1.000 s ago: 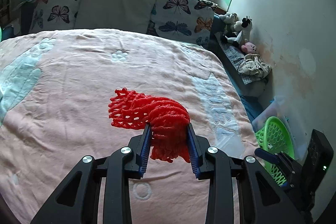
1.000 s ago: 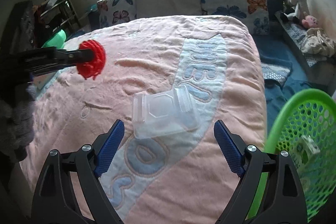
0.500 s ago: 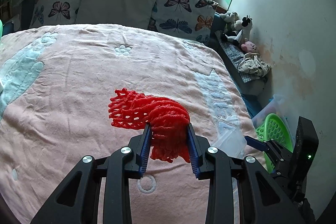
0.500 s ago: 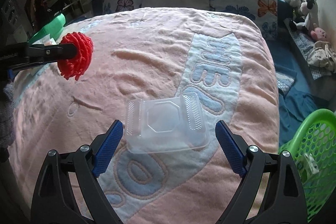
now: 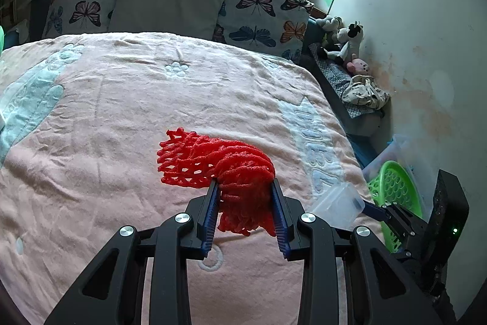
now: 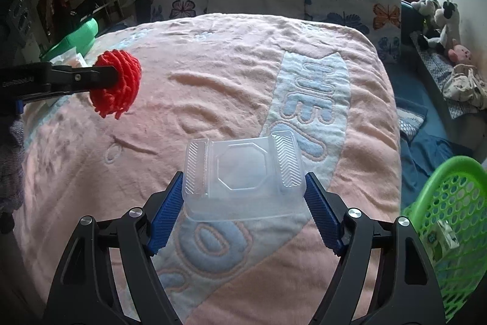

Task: Collect trash
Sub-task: 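Carry the container over the basket and open the right gripper while the left gripper carries the net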

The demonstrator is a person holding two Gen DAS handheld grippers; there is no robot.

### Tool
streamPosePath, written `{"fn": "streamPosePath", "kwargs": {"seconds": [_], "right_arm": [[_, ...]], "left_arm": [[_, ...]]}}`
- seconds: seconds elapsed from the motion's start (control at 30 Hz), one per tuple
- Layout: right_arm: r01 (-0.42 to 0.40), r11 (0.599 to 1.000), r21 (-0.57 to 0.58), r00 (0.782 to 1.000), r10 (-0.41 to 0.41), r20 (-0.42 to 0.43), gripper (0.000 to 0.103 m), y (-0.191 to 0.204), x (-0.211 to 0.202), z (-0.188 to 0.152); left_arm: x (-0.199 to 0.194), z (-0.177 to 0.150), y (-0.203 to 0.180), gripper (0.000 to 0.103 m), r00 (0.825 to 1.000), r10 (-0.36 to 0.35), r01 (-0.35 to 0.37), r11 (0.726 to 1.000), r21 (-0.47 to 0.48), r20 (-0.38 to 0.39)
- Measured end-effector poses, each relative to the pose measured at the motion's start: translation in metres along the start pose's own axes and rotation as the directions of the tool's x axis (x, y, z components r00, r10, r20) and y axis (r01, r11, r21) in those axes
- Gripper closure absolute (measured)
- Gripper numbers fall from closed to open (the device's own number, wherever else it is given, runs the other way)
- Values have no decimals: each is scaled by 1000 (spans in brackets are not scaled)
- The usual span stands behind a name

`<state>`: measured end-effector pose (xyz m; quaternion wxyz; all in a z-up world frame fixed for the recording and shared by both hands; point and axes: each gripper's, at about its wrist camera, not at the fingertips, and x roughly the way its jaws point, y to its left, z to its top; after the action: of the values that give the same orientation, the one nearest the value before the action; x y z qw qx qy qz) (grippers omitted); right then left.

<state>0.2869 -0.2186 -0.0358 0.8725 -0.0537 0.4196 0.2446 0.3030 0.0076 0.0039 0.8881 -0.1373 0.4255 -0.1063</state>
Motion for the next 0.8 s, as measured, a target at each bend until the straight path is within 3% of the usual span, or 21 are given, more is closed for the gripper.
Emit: {"fn": "streamPosePath", "kwargs": {"seconds": [0.4,0.8], "right_arm": [[38,997,66,999,-41,33,26,-8,-50,-25],[114,981,160,992,-122,43,26,-43,-91,-60]], "left_arm": [[-15,-17,-38,71,998,-58,58,997,50,2],[-18,-34,-85,71,994,-111,112,988,105,-18]]}}
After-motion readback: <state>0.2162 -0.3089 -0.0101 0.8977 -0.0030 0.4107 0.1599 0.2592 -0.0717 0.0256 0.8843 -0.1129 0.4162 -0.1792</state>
